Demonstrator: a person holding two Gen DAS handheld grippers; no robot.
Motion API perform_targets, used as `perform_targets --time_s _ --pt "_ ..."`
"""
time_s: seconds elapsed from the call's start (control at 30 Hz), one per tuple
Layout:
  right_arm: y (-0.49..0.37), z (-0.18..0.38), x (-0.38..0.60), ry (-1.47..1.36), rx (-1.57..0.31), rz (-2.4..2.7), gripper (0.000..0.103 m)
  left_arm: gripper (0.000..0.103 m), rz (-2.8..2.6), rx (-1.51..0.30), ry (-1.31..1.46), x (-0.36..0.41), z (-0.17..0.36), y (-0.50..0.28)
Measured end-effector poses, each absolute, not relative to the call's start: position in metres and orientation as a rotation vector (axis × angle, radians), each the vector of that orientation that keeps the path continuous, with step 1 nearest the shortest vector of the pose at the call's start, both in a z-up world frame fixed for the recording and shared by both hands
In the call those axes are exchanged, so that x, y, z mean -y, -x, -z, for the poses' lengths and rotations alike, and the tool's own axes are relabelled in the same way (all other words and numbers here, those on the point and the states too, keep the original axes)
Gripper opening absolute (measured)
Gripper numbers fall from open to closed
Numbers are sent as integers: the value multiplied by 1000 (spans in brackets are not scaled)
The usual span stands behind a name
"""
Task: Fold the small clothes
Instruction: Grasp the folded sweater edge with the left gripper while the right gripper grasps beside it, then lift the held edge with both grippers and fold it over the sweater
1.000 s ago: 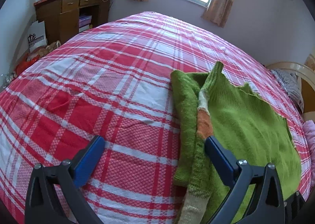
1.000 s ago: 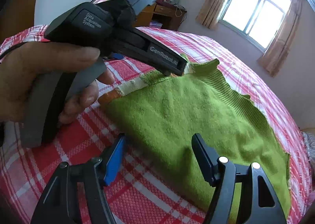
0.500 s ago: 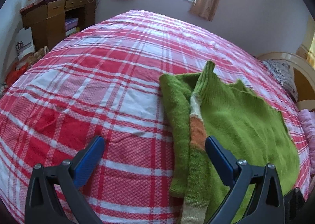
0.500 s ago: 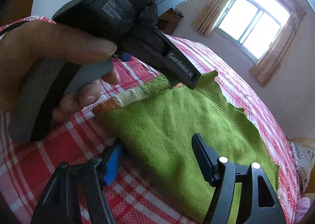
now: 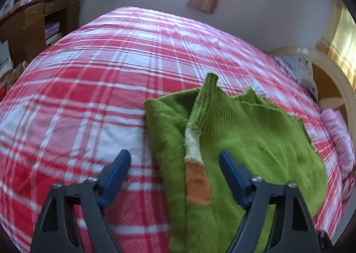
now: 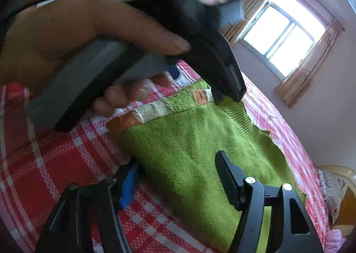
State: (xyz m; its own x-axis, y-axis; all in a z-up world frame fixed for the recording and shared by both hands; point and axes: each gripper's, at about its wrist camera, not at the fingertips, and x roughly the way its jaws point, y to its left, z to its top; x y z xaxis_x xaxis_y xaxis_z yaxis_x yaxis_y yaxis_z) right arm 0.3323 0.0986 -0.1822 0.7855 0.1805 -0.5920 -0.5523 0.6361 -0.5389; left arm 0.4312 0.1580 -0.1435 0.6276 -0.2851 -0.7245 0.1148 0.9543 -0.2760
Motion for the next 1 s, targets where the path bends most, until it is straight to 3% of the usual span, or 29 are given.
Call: perform_targets --time_s 0.07,0.2,0.37,0.5,0.6,0.67,0.73,0.77,0.87,1.0 --pt "-330 185 -102 801 -505 -440 56 72 232 -875 183 -152 143 -440" --pt "-325 187 -106 821 -495 -452 48 51 234 -909 193 -152 150 -452" --pt "-323 186 -108 820 -501 -461 46 28 285 -907 308 -165 153 -453" --pt "-322 189 -113 858 -485 -449 46 27 322 -904 409 -174 159 -455" --pt "-322 188 -114 856 -488 -451 46 41 302 -915 359 -166 156 -456" --pt "-324 187 -113 843 -499 -460 43 45 298 -917 333 -160 155 -456" --pt "-320 183 -114 831 -512 -489 28 38 298 -908 308 -157 155 -456" --pt "-322 184 -112 830 -516 -505 17 18 309 -903 311 -157 155 -456" --pt "-318 184 -112 844 -497 -505 8 17 339 -915 395 -167 158 -456" --pt "-318 175 -105 782 -486 -528 7 17 343 -921 442 -171 156 -456"
